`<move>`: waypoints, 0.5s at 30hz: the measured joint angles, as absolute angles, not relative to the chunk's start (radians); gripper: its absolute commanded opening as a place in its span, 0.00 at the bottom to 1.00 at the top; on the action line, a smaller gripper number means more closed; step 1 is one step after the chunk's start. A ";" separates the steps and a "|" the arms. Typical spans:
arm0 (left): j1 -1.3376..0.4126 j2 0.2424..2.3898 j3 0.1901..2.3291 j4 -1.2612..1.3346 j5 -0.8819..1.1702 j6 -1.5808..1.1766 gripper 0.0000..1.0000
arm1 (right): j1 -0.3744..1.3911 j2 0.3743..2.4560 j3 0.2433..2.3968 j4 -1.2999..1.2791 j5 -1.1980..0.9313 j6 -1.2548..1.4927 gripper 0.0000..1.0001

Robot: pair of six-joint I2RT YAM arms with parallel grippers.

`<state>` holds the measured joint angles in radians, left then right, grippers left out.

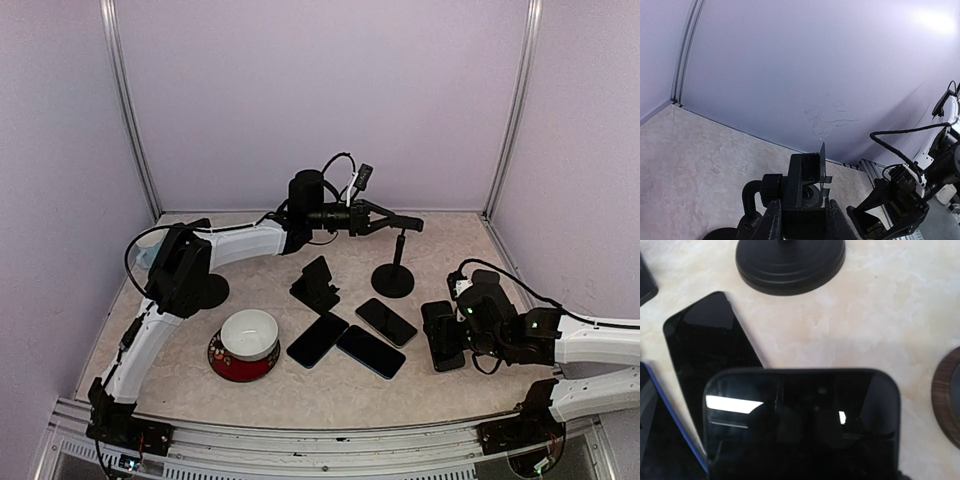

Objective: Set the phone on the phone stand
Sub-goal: Pick up the phone stand from the center of the board.

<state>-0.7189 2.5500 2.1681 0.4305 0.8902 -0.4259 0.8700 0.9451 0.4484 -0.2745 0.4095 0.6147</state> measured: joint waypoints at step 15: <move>-0.719 2.552 2.168 0.455 0.879 -0.447 0.00 | 0.870 0.971 0.449 -0.273 0.420 0.610 0.52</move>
<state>-0.7193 2.5519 2.1681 0.4549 0.8787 -0.4473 0.8700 0.9714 0.4492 -0.2729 0.4202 0.6098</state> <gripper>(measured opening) 0.217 0.709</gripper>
